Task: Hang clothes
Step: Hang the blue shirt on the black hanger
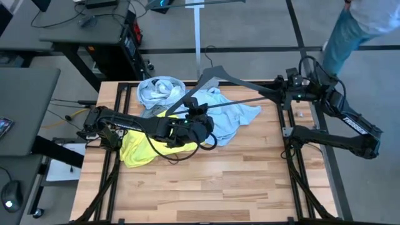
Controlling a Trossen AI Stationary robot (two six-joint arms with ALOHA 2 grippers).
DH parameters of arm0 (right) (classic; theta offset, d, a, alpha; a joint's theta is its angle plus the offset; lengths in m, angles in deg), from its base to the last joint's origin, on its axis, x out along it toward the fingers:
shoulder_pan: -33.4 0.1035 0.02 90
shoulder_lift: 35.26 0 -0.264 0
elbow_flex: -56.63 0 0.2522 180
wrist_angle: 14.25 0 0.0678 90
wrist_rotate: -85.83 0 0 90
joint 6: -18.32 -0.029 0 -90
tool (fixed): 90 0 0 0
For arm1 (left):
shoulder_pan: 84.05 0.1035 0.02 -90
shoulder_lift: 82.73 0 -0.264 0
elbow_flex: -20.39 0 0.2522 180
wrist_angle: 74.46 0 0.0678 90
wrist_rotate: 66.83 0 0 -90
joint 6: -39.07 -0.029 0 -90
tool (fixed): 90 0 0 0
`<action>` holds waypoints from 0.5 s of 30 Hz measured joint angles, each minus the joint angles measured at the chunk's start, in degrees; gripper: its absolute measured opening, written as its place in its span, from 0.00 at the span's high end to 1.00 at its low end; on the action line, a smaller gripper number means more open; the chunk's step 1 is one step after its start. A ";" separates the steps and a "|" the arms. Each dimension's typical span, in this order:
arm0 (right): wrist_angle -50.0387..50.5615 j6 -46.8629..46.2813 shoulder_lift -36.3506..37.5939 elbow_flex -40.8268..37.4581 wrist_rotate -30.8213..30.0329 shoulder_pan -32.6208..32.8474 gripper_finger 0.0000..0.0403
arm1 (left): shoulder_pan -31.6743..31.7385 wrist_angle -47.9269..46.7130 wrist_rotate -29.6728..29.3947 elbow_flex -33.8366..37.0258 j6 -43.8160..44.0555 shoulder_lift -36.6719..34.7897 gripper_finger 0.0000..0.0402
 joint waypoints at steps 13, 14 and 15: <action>-1.96 1.18 -1.18 0.04 0.81 -0.16 0.80 | 0.04 -0.39 0.34 0.00 0.65 0.01 0.97; -1.99 1.95 -1.08 0.17 0.81 -0.39 0.80 | 0.07 -0.28 0.41 0.02 0.88 0.07 0.96; -1.69 2.61 -1.00 0.11 0.93 -0.73 0.80 | 0.07 -0.29 0.78 0.02 1.48 0.07 0.96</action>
